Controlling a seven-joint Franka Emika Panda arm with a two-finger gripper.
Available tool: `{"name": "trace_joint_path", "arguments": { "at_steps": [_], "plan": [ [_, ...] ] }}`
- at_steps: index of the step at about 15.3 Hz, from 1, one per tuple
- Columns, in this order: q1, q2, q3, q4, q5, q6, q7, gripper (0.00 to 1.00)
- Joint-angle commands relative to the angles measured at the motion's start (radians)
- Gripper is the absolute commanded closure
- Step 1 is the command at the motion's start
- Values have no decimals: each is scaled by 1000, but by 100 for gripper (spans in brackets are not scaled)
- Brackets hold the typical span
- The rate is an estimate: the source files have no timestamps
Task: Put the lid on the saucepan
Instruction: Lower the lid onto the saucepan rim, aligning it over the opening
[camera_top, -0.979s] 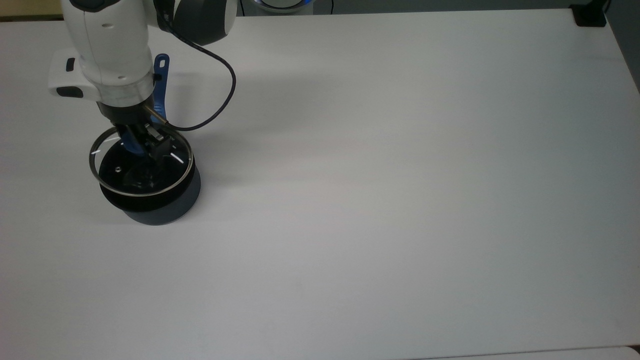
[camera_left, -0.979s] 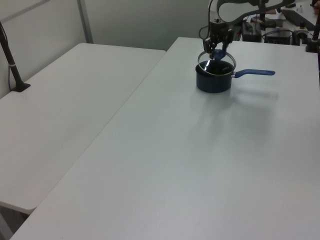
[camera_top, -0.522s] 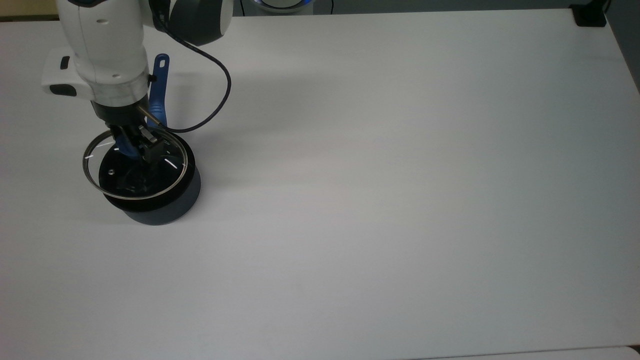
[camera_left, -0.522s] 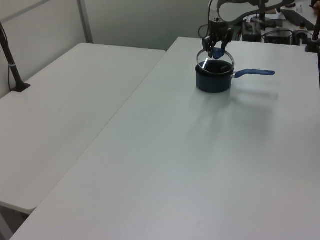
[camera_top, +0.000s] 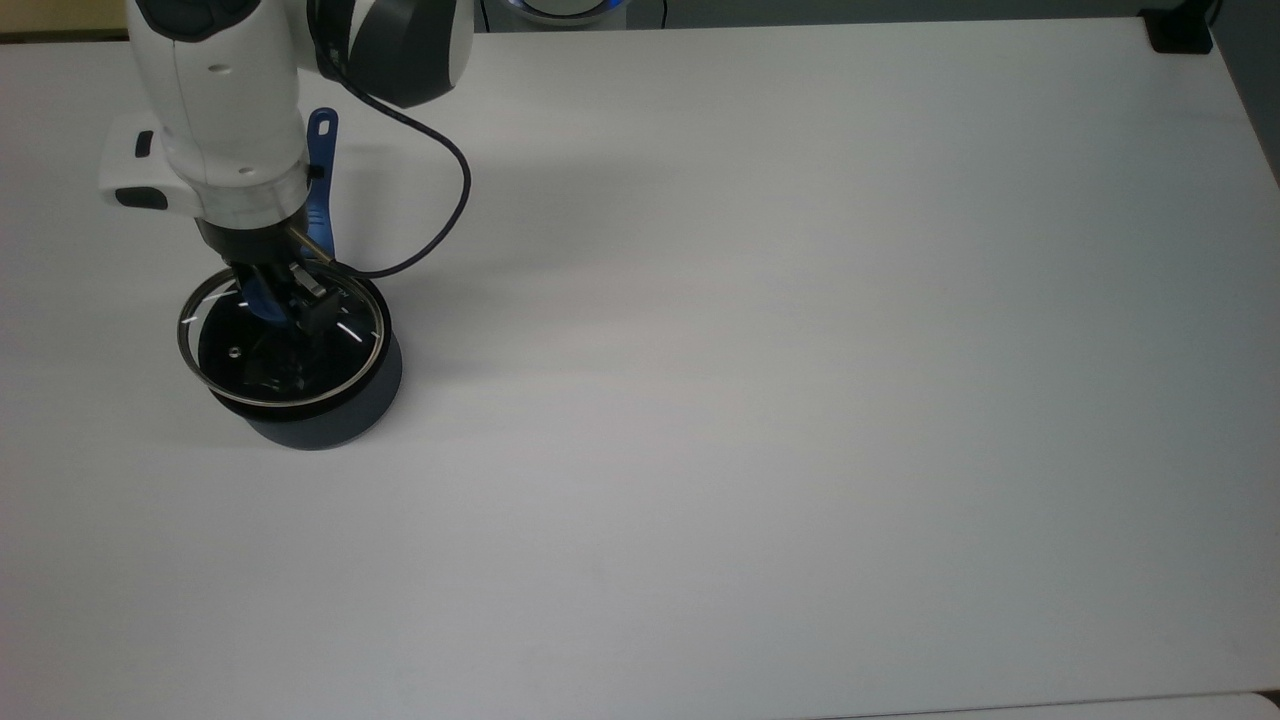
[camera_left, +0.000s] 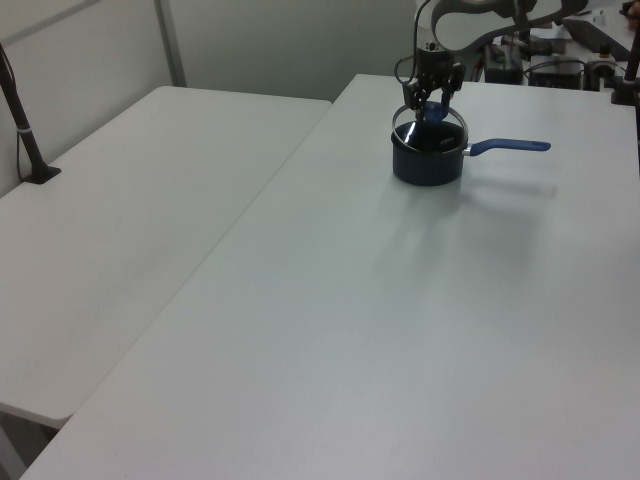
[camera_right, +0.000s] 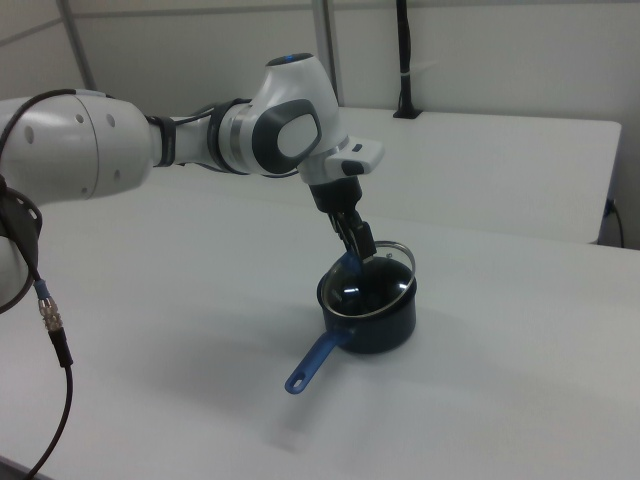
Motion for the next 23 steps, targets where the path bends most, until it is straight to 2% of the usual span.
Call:
{"name": "trace_joint_path", "arguments": {
  "at_steps": [1, 3, 5, 10, 23],
  "plan": [
    [9, 0, -3, -3, 23, -4, 8, 65],
    [9, 0, -3, -2, 28, -19, 10, 65],
    [5, 0, -3, 1, 68, -26, 8, 65],
    [0, -5, -9, 9, 83, -88, 2, 65],
    [-11, -12, -29, 32, 157, -132, 1, 65]
  ]
}}
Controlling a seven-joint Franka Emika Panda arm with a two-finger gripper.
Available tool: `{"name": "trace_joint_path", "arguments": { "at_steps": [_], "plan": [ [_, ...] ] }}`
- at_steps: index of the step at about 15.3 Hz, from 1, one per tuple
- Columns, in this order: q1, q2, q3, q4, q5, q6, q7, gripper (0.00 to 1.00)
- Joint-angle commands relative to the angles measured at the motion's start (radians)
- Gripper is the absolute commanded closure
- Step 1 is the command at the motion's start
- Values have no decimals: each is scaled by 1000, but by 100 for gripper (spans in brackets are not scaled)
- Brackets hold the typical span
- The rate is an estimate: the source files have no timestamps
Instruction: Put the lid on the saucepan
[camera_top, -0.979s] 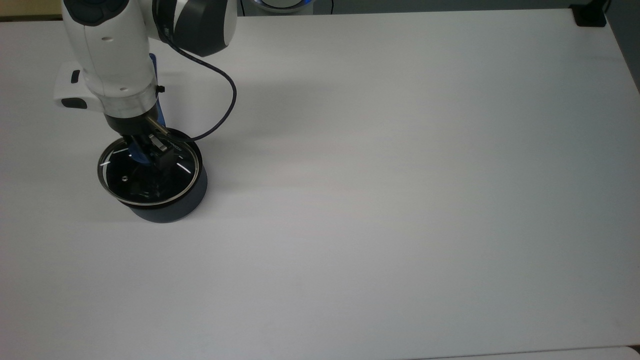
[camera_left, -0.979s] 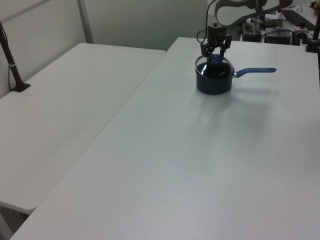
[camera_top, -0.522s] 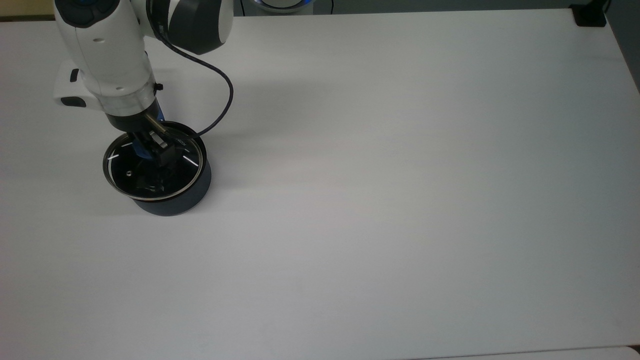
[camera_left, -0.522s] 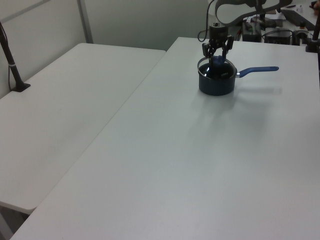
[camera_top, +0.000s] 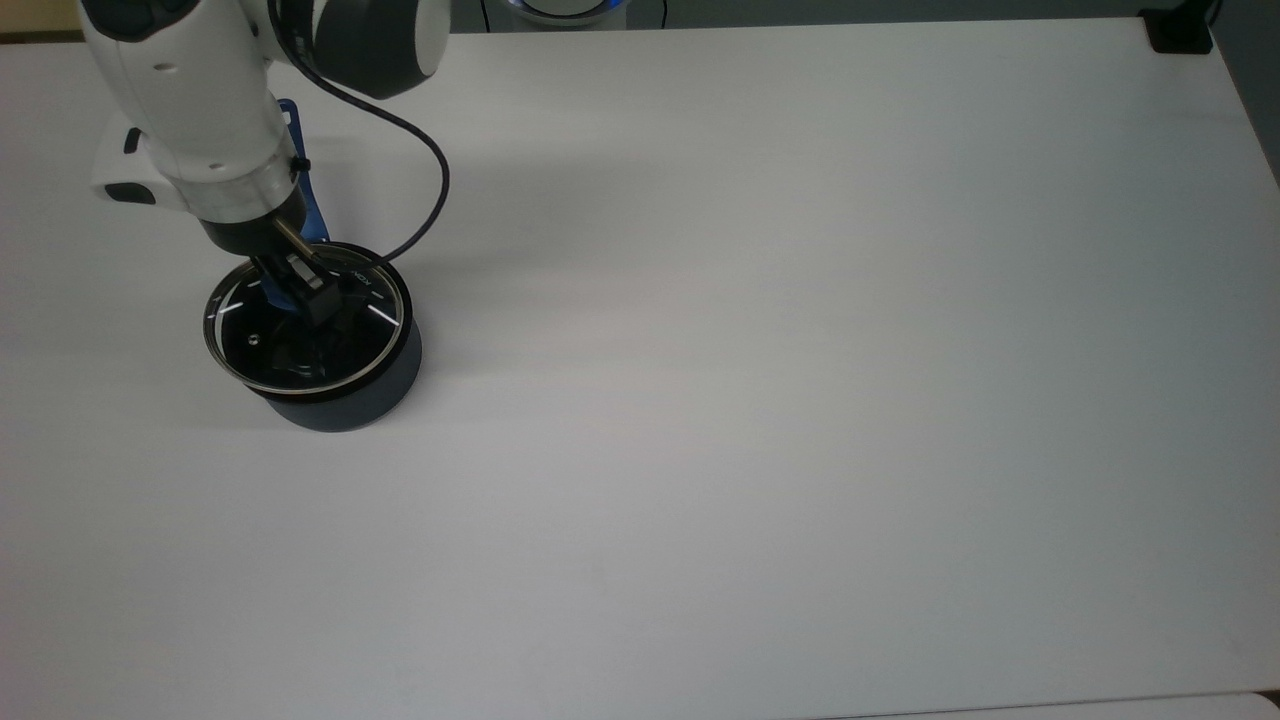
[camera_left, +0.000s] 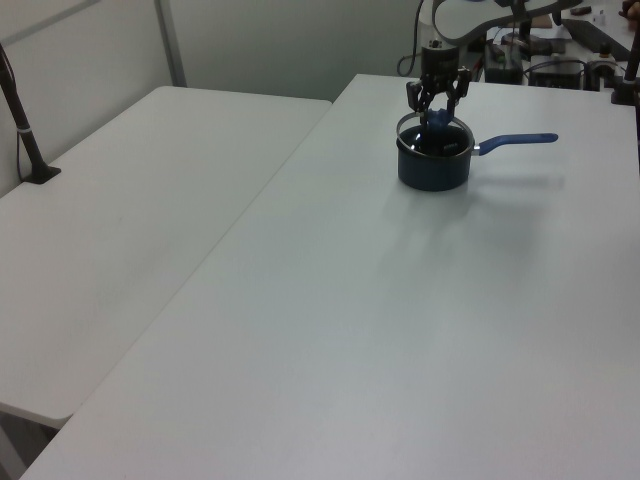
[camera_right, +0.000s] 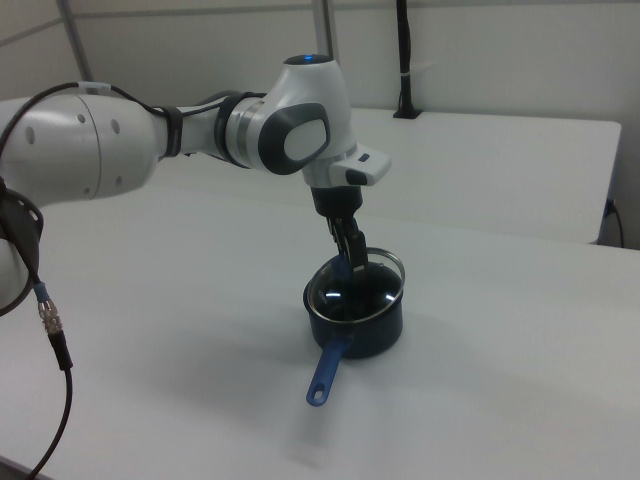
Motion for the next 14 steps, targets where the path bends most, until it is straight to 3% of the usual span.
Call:
{"name": "trace_joint_path", "arguments": {
  "at_steps": [1, 14],
  "plan": [
    [2, -15, -13, 14, 27, -51, 0, 65],
    [4, -12, -11, 10, 27, -92, -12, 65]
  ]
}}
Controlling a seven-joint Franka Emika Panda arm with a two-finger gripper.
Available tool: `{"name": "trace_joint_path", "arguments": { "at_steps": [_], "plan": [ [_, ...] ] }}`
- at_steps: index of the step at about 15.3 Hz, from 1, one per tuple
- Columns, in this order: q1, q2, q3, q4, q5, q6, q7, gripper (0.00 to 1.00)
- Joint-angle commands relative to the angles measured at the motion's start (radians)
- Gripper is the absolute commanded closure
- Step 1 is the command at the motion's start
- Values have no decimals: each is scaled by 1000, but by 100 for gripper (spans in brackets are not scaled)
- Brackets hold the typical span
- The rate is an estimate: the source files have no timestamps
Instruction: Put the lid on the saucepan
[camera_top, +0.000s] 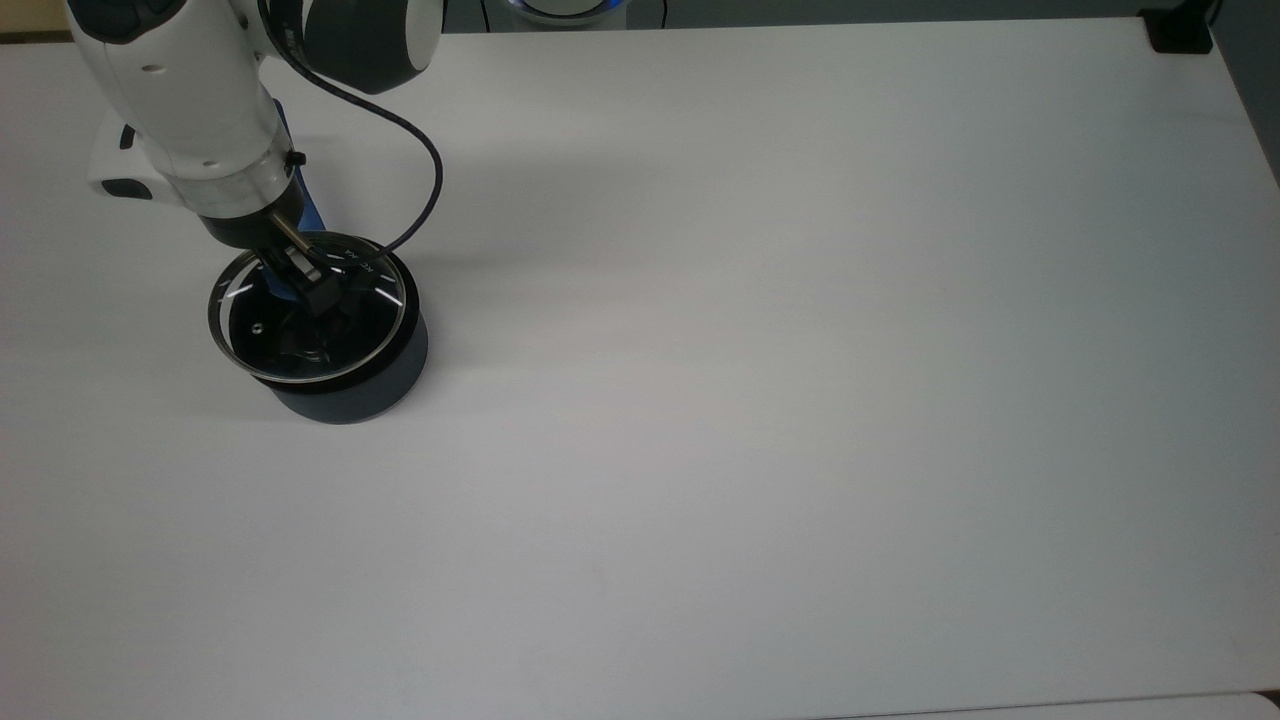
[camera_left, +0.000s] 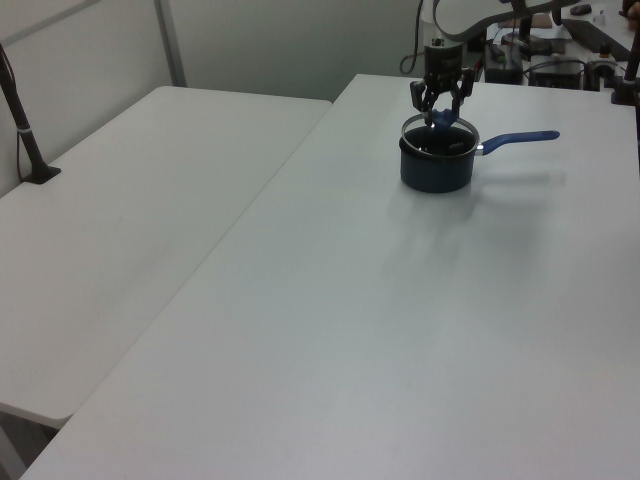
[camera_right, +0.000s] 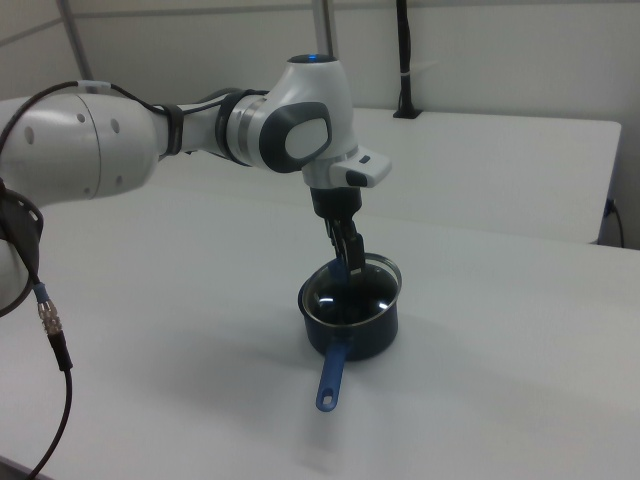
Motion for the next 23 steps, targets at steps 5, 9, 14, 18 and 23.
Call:
{"name": "trace_joint_path", "arguments": {
  "at_steps": [5, 9, 14, 18, 23],
  "plan": [
    [13, -3, -6, -5, 15, -32, -15, 50],
    [15, 11, -6, -5, 15, -29, -9, 13],
    [15, 11, -6, -1, 15, -26, -7, 0],
    [12, 3, -11, 5, 17, -27, -7, 0],
    [15, 3, -9, 4, 11, 5, -10, 8]
  ]
}}
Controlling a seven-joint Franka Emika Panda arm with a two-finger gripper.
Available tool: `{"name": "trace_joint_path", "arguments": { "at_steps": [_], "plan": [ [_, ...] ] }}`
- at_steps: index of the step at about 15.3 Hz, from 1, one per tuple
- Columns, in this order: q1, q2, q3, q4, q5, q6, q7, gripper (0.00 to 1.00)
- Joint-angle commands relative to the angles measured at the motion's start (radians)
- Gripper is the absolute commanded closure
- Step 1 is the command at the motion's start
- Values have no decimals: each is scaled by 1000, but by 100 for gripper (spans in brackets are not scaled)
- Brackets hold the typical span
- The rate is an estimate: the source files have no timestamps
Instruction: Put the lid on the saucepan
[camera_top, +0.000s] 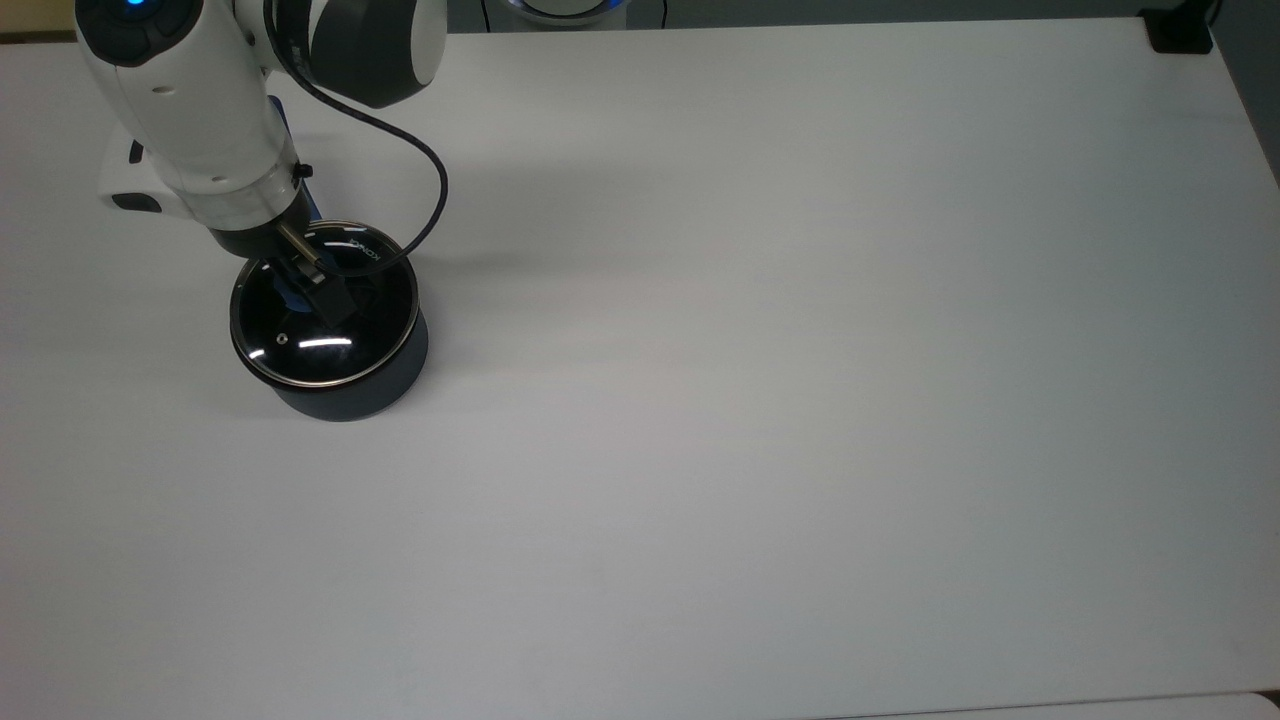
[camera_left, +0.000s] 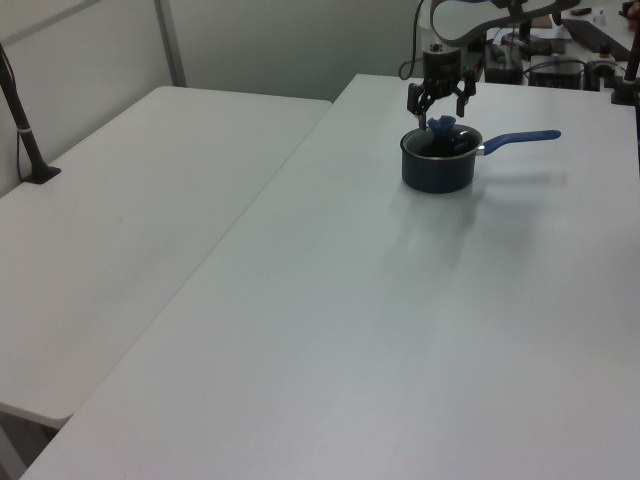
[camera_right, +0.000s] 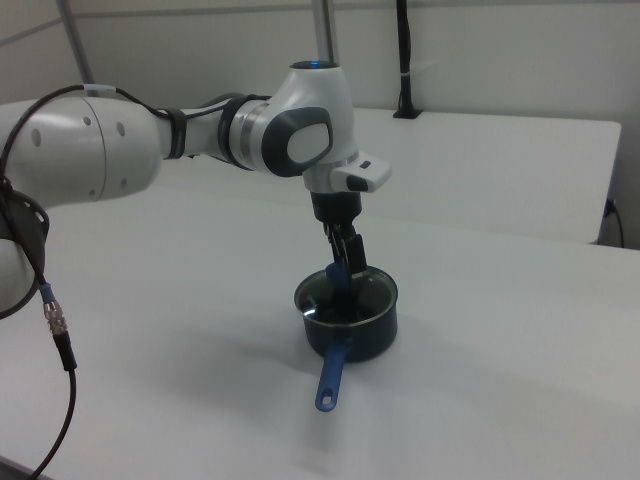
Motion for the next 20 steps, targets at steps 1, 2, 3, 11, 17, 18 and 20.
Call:
{"name": "trace_joint_path", "arguments": {
  "at_steps": [1, 2, 3, 11, 17, 18, 20],
  "plan": [
    [13, -15, -11, -4, 11, 12, -8, 11],
    [11, -15, -11, -2, 12, 13, -5, 11],
    [13, -15, -11, -2, 14, 15, 3, 11],
    [8, -20, -11, -4, 14, 104, 55, 9],
    [4, -148, -43, -16, 149, -56, -291, 0],
    [10, -176, -43, -30, 140, -74, -313, 0],
    [49, -257, -43, -71, 50, -109, -405, 0]
  ]
}}
